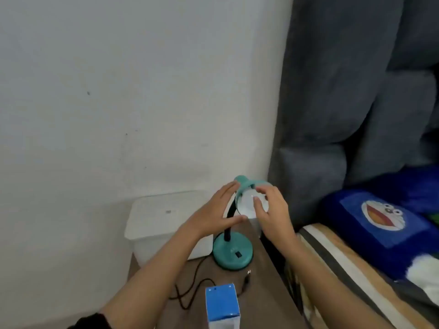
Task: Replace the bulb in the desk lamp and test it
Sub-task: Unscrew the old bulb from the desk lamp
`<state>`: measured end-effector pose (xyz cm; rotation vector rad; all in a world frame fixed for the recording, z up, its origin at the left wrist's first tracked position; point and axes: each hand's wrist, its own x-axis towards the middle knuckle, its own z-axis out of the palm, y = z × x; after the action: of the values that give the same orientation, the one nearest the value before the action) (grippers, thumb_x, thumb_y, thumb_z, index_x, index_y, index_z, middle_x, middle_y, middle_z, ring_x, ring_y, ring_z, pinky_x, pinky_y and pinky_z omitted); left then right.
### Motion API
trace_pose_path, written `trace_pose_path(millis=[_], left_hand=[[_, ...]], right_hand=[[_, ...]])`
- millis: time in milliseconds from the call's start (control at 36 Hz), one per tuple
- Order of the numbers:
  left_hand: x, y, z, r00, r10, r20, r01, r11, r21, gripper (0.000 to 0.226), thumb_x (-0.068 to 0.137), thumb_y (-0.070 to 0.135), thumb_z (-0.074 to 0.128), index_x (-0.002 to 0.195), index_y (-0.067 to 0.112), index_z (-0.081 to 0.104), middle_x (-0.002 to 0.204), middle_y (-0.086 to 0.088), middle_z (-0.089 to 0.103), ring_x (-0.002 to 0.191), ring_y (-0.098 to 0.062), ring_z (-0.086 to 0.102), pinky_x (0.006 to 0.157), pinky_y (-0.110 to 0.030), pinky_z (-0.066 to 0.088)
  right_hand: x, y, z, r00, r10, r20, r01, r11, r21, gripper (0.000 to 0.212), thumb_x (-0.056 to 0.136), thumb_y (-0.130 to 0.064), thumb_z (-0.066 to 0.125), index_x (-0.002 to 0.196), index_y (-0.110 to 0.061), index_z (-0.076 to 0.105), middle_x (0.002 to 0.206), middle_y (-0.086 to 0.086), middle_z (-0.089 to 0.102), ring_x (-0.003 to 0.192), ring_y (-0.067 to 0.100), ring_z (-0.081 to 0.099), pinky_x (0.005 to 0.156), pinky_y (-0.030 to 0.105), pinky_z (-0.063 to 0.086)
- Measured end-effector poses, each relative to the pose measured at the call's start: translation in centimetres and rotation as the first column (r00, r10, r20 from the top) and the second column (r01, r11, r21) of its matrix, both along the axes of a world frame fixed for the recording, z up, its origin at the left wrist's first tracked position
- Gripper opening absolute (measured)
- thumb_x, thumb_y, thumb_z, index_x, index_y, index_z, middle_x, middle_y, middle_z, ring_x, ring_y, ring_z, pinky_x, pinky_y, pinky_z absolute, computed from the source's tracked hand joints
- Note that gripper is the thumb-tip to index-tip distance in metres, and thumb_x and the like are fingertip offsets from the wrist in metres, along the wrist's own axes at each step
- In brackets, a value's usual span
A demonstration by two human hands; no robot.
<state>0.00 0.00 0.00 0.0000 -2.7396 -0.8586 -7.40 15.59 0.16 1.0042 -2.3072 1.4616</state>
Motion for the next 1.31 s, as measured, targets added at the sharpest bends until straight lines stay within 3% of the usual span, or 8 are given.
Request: trace_pose_path(millis=[139,361,528,611,778,917,1111,1306], left_hand=[[-2.0,0.6,-0.3,1.000,-0.004,0.001,0.004,1.000,-0.026,0.102,0.078,0.033,0.074,0.149,0.029,0.001,0.158,0.012,-0.001,0.143,-0.001,0.004,0.117,-0.022,0.012],[-4.4,0.0,-1.8,0.999,-0.035,-0.022,0.035,0.999,-0.026,0.108,0.072,0.014,0.079,0.149,0.030,0.005,0.158,0.011,0.008,0.144,-0.007,0.013,0.115,-0.022,0.016],[-5.0,0.0,-2.1,0.993,-0.071,-0.090,0.072,0.997,0.006,0.100,0.076,0.017,0.075,0.146,0.033,0.006,0.158,0.006,0.010,0.143,-0.006,0.014,0.113,-0.017,0.014],[-5.3,-0.3,-2.1,0.994,-0.082,-0.079,0.082,0.997,-0.005,0.103,0.075,0.015,0.075,0.145,0.036,0.003,0.158,0.009,0.008,0.143,-0.004,0.011,0.112,-0.016,0.013],[-5.8,-1.0,-2.4,0.988,-0.102,-0.113,0.095,0.993,-0.062,0.105,0.071,0.021,0.080,0.147,0.033,0.009,0.155,0.006,0.016,0.143,-0.009,0.017,0.117,-0.027,0.021],[-5.8,-1.4,-1.9,0.984,-0.120,-0.135,0.106,0.989,-0.104,0.103,0.069,0.023,0.081,0.143,0.042,0.011,0.149,0.007,0.020,0.134,0.000,0.023,0.108,-0.016,0.026],[-5.8,-1.7,-1.9,0.976,-0.162,-0.145,0.150,0.985,-0.090,0.101,0.066,0.019,0.083,0.144,0.034,0.020,0.149,0.004,0.025,0.136,-0.002,0.025,0.111,-0.011,0.025],[-5.2,-2.0,-1.9,0.974,-0.174,-0.148,0.167,0.984,-0.058,0.099,0.067,0.023,0.083,0.143,0.035,0.021,0.151,0.006,0.028,0.140,-0.006,0.027,0.115,-0.033,0.031]], right_hand=[[-0.2,-0.2,-2.7,0.985,-0.053,0.166,0.056,0.998,-0.015,0.033,0.091,-0.015,0.053,0.124,-0.006,0.051,0.126,0.008,0.049,0.108,0.025,0.055,0.098,0.036,0.044],[-2.8,-1.6,-3.4,0.942,0.004,0.335,0.047,0.988,-0.144,0.040,0.090,-0.025,0.057,0.127,-0.013,0.047,0.126,0.003,0.045,0.106,0.013,0.049,0.085,0.022,0.041],[-4.7,-2.7,-3.3,0.912,0.034,0.409,-0.027,0.999,-0.023,0.061,0.080,-0.054,0.056,0.128,-0.019,0.045,0.119,0.009,0.058,0.103,0.026,0.060,0.090,0.043,0.052],[-5.0,-2.8,-2.9,0.915,0.050,0.400,-0.052,0.999,-0.004,0.057,0.079,-0.049,0.061,0.125,-0.019,0.047,0.117,0.008,0.058,0.101,0.024,0.060,0.089,0.042,0.053],[-5.3,-2.8,-3.0,0.982,0.069,0.175,-0.101,0.978,0.184,0.065,0.083,-0.036,0.063,0.139,-0.017,0.035,0.133,0.014,0.047,0.121,0.029,0.047,0.098,0.036,0.040],[-4.9,-2.6,-2.9,0.991,0.083,0.103,-0.108,0.957,0.271,0.061,0.087,-0.031,0.059,0.140,-0.017,0.031,0.128,0.016,0.045,0.115,0.032,0.048,0.093,0.036,0.040],[-4.4,-2.7,-2.6,0.994,0.062,0.092,-0.085,0.959,0.269,0.060,0.086,-0.031,0.060,0.138,-0.018,0.033,0.121,0.016,0.045,0.110,0.033,0.049,0.090,0.039,0.042],[-3.6,-3.1,-3.7,0.996,0.017,0.088,-0.032,0.984,0.173,0.064,0.084,-0.034,0.064,0.138,-0.017,0.034,0.126,0.014,0.044,0.118,0.028,0.043,0.092,0.032,0.039]])
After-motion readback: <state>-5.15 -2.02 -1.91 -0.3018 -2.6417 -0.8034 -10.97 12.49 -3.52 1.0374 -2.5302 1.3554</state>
